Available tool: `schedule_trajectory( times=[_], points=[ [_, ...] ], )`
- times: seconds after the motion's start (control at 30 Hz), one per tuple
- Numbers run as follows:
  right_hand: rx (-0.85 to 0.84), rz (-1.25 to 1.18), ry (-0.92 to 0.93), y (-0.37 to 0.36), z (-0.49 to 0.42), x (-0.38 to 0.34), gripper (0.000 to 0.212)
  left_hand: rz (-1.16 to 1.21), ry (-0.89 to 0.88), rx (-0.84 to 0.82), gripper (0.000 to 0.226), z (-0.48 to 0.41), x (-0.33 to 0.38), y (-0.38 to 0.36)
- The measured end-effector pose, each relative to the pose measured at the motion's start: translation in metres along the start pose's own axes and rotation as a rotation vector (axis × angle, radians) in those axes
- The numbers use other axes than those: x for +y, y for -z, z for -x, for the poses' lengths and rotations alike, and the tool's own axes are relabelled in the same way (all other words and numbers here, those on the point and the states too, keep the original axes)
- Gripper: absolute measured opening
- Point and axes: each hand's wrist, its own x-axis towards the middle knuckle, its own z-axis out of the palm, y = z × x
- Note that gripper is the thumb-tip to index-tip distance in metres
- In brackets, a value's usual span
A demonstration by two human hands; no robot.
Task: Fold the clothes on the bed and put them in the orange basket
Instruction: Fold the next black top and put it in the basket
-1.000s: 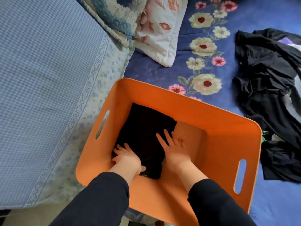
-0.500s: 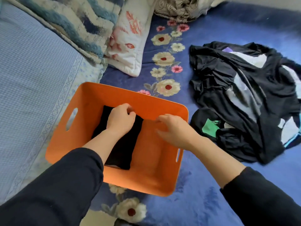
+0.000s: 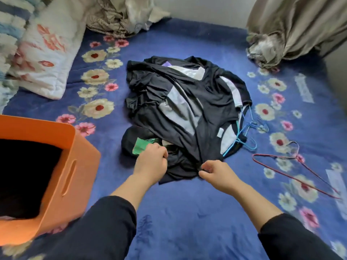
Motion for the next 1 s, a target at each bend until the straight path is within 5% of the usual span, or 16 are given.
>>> schedule_trajectory(
  times=[0.13, 0.27, 0.5, 0.7, 1.0],
  points=[
    [-0.047, -0.04, -0.158, -0.01, -0.025, 0.075, 0.033, -0.14, -0.1, -0.197, 0.023, -0.012, 0.027, -0.068],
    [0.043, -0.09, -0.228, -0.011, -0.064, 0.118, 0.035, -0.089, -0.186, -0.155, 0.034, -0.039, 0.046, -0.112],
    [0.221, -0.358, -0.361, -0.016, -0.15, 0.168, 0.024, -0.078, -0.353, -0.125, 0.021, -0.088, 0.079, -0.207],
    [0.338, -0.49, -0.418, -0.031, -0.18, 0.175, 0.039, -0.328, -0.281, -0.211, 0.029, -0.102, 0.091, -0.231],
    [0.391, -0.569, -0.354, -0.014, -0.171, 0.167, 0.023, -0.403, -0.372, -0.375, 0.019, -0.086, 0.088, -0.216]
  ],
)
